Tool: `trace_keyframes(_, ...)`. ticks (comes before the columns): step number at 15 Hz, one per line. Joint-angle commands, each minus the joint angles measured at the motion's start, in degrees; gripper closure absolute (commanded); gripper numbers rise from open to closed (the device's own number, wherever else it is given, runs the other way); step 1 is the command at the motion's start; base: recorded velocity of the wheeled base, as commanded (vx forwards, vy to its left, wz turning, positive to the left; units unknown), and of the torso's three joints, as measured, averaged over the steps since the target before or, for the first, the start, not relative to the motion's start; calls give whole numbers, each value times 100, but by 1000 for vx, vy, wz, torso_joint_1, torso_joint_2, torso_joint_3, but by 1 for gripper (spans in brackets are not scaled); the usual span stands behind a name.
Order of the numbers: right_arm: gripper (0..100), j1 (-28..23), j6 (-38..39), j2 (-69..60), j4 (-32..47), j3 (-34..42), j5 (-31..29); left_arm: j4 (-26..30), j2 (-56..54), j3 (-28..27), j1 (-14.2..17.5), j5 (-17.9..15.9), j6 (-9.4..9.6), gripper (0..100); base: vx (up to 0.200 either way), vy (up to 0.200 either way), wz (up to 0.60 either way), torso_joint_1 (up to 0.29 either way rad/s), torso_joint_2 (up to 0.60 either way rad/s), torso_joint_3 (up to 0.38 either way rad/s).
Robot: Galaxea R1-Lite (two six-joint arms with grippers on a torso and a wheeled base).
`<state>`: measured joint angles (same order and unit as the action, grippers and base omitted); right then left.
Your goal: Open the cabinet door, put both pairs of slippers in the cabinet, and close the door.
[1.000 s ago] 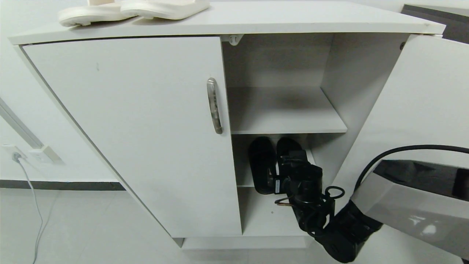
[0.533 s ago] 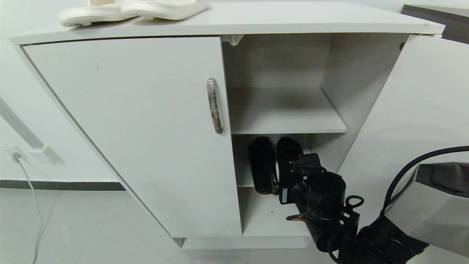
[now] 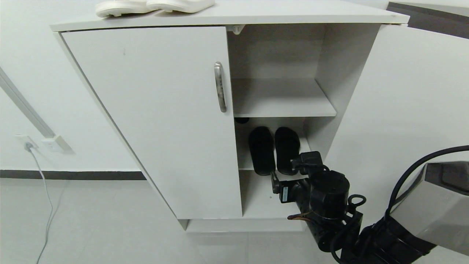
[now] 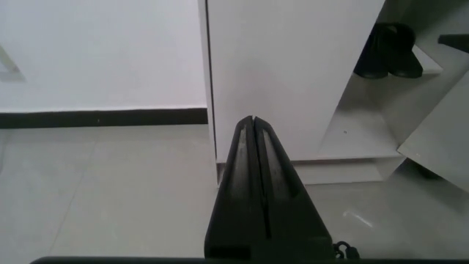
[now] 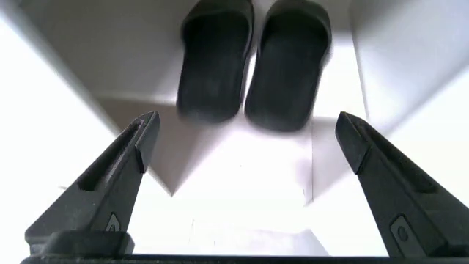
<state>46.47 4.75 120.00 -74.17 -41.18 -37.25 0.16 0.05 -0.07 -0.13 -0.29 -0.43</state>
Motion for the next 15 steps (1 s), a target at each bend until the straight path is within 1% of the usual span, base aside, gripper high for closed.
trace_keyframes(1, 0, 2, -1, -3, -1, 13, -1, -7, 4, -1, -4, 3, 8, 100, 0, 0, 0, 0, 0, 0)
trace_keyframes(15, 0, 2, -36, -47, -10, 137, -45, -7, 4, -1, -4, -15, 25, 100, 0, 0, 0, 0, 0, 0)
